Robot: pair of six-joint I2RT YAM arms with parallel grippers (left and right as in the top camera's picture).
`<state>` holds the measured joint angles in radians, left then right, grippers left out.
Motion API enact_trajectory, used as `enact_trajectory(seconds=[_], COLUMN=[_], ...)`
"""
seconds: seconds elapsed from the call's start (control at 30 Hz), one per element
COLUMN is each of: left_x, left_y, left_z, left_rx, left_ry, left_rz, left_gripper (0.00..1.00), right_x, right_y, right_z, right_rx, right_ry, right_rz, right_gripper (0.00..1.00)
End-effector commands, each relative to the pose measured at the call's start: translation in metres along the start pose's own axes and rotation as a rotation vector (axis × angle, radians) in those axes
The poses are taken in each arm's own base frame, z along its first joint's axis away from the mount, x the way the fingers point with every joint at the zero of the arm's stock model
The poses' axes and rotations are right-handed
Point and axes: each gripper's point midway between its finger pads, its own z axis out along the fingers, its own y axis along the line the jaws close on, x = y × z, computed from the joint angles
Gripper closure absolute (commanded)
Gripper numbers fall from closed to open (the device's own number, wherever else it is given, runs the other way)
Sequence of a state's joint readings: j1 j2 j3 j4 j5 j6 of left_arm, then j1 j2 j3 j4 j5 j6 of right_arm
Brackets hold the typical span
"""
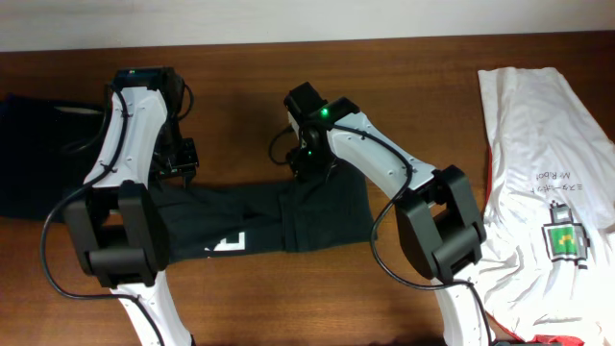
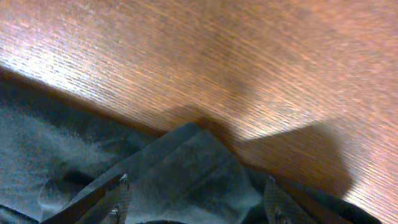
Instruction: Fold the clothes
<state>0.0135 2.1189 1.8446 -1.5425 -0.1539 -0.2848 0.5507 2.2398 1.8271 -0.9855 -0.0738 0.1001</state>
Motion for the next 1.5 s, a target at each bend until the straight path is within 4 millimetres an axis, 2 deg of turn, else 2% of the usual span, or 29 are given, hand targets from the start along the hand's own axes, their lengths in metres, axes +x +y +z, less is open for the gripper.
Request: enact_trajectory(seconds=[0.0,0.07,0.1,0.13,0.27,0.3,0.47,0.63,0.7,0.73,0.77,0.83,0.93,0.97,1.07,1.2,1.27,1.3,1.4,1.47], left_x=[-0.003,-0.003,-0.003,-0.003,-0.003,-0.003,-0.004,-0.005,-0.006,-0.006,-0.006,-0.006,-0.004,-0.004,-0.003,-0.002,-0.002,-0.002,-0.002,-0.002], left_y=[-0.001,-0.001,-0.001,-0.001,-0.001,-0.001,-0.002,-0.002,-0.002,-0.002,-0.002,-0.002,-0.001,-0.001,-0.001,0.003,0.003,0.003,0.003,0.003], left_z=[-0.001,-0.001,-0.001,-0.001,-0.001,-0.001,-0.001,-0.001,-0.001,-0.001,-0.001,-0.001,-0.001,-0.001,-0.001,-0.001,-0.001,-0.001,-0.001,-0.001], left_rx=[0.010,0.011,0.012,0.012,0.011,0.011,0.013,0.014,0.015,0.015,0.015,0.015,0.013,0.012,0.010,0.003,0.003,0.003,0.003,0.004], left_ry=[-0.008,-0.010,-0.012,-0.012,-0.011,-0.011,-0.015,-0.019,-0.023,-0.024,-0.023,-0.022,-0.015,-0.014,-0.011,-0.005,-0.004,-0.004,-0.004,-0.004], left_rz=[-0.010,-0.011,-0.011,-0.011,-0.011,-0.011,-0.011,-0.012,-0.013,-0.013,-0.013,-0.013,-0.011,-0.011,-0.011,-0.015,-0.016,-0.016,-0.016,-0.016], left_gripper=[0.57,0.57,0.57,0.57,0.57,0.57,0.57,0.57,0.57,0.55,0.54,0.54,0.54,0.54,0.54,0.54,0.54,0.54,0.54,0.54], right_x=[0.004,0.000,-0.001,-0.002,-0.001,0.000,-0.003,-0.034,-0.040,-0.038,-0.036,-0.033,-0.024,-0.020,-0.008,0.004,0.015,0.019,0.030,0.035], right_y=[0.008,0.008,0.008,0.008,0.008,0.008,0.008,0.034,0.041,0.040,0.040,0.037,0.024,0.017,-0.016,-0.039,-0.070,-0.080,-0.093,-0.093], right_z=[0.017,0.017,0.017,0.017,0.017,0.017,0.011,-0.019,-0.025,-0.025,-0.024,-0.023,-0.022,-0.025,-0.045,-0.079,-0.085,-0.082,-0.065,-0.049], right_rx=[-0.033,-0.035,-0.035,-0.035,-0.036,-0.035,-0.035,-0.163,-0.195,-0.194,-0.192,-0.176,-0.107,-0.073,0.072,0.105,0.198,0.203,0.142,0.105], right_ry=[0.033,0.021,0.014,0.012,0.015,0.017,0.017,-0.081,-0.102,-0.097,-0.088,-0.076,-0.036,-0.020,0.008,0.010,0.038,0.056,0.115,0.141], right_rz=[-0.023,-0.025,-0.025,-0.029,-0.047,-0.047,-0.045,-0.095,-0.121,-0.120,-0.118,-0.114,-0.101,-0.096,0.026,0.112,0.218,0.239,0.278,0.261], right_gripper=[0.28,0.30,0.36,0.45,0.91,0.96,0.96,0.96,0.96,0.80,0.37,0.19,0.20,0.23,0.23,0.23,0.23,0.26,0.57,0.62])
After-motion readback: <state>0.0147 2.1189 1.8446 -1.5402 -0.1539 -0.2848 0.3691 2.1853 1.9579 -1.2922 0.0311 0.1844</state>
